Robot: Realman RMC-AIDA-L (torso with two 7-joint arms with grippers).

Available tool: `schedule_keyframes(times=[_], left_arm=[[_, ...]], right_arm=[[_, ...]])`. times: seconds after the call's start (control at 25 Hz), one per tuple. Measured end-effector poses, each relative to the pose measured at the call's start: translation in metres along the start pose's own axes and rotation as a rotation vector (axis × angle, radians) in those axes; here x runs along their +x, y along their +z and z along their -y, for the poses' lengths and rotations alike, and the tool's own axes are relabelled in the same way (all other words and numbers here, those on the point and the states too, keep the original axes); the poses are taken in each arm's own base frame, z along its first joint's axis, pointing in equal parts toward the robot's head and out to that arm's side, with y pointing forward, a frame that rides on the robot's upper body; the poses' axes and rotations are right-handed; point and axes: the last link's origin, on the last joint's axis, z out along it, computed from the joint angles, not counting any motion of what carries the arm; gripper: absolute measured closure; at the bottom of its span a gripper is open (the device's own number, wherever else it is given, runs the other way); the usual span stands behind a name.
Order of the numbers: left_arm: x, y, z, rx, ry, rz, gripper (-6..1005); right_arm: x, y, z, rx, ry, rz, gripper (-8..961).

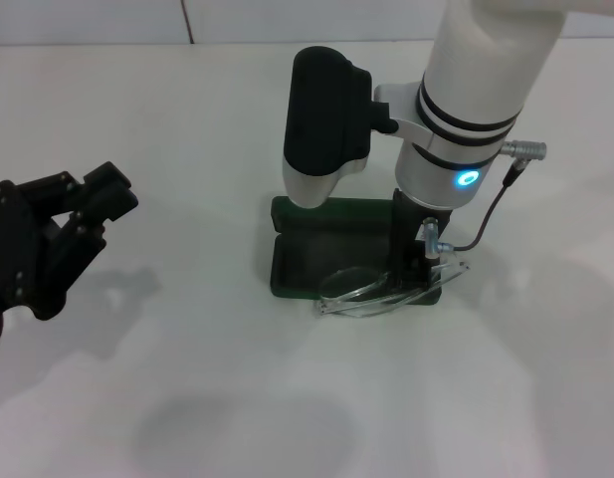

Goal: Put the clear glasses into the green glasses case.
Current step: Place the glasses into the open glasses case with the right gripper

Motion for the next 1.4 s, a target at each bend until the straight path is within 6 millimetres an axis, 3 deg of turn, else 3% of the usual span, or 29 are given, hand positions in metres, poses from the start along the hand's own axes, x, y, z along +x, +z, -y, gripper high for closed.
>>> schedule_keyframes(times=[0.24,0.44,0.88,1.4], left_arm=[[-0.001,-0.005,-0.002,0.014,0.001,-0.002,863],[0.002,-0.014,-0.008,0.014,0.005,-0.005,863],[0.008,-0.032,-0.018,0.009,-0.028,-0.001,862],[0.006,-0.029,-0.019,0.002,-0.018,-0.003,863]], right_arm=[[-0.002,-0.003,-0.001,0.018,-0.008,-0.009,798],[-0.003,-0.004,-0.005,0.048,-0.020,-0.012,688],[0.000,0.005,-0.015,0.090,-0.028,-0.038,690],[0.001,0.011,-0.023,0.171,-0.056,-0.035,693]])
